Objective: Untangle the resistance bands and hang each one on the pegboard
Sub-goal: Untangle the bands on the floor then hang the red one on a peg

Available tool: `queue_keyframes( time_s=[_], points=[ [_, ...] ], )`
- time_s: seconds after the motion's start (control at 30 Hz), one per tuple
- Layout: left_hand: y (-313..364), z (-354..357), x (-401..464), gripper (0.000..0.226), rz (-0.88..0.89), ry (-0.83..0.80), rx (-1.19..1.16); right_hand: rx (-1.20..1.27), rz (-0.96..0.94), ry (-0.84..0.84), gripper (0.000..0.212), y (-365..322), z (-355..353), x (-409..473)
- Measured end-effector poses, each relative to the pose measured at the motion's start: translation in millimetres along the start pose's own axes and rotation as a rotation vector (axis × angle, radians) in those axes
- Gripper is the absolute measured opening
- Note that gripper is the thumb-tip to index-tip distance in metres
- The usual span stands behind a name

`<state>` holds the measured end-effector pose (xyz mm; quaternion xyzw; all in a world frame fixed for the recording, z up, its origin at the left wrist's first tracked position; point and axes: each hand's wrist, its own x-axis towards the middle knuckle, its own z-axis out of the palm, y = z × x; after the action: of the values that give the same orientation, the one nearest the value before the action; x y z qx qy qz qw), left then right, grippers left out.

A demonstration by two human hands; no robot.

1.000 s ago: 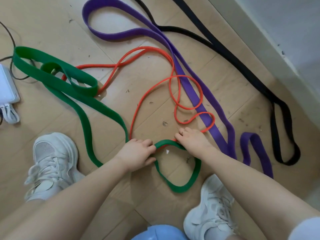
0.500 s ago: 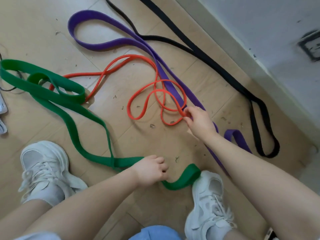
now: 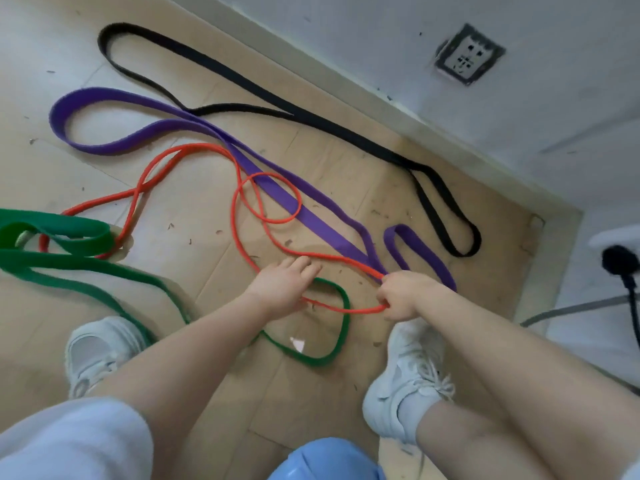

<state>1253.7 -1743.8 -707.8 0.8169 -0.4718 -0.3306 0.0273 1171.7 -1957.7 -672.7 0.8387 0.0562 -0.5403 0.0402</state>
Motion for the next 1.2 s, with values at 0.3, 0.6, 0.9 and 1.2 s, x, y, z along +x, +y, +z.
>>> queue_keyframes(
  time_s=[0.3,0.6,0.9,1.2],
  points=[
    [-9.0,27.1,35.6,0.063,-0.101,-0.046,0.078,0.052,0.239,-0.055,0.03,19.7,52.5,33.1],
    [-56.5,3.0,71.8,0.09,0.016,-0.134,0.353,0.591,0.505,0.018,0.071,19.1,69.2,57.2],
    [-39.1,0.7,78.9,0.076,0.068,-0.148,0.395,0.626,0.586,0.468,0.054,21.7,60.1,51.9],
    [-3.1,23.2,105.2,0.036,0.058,-0.05,0.494,0.041,0.033,0.383,0.054,68.9,74.6,52.6]
  ],
)
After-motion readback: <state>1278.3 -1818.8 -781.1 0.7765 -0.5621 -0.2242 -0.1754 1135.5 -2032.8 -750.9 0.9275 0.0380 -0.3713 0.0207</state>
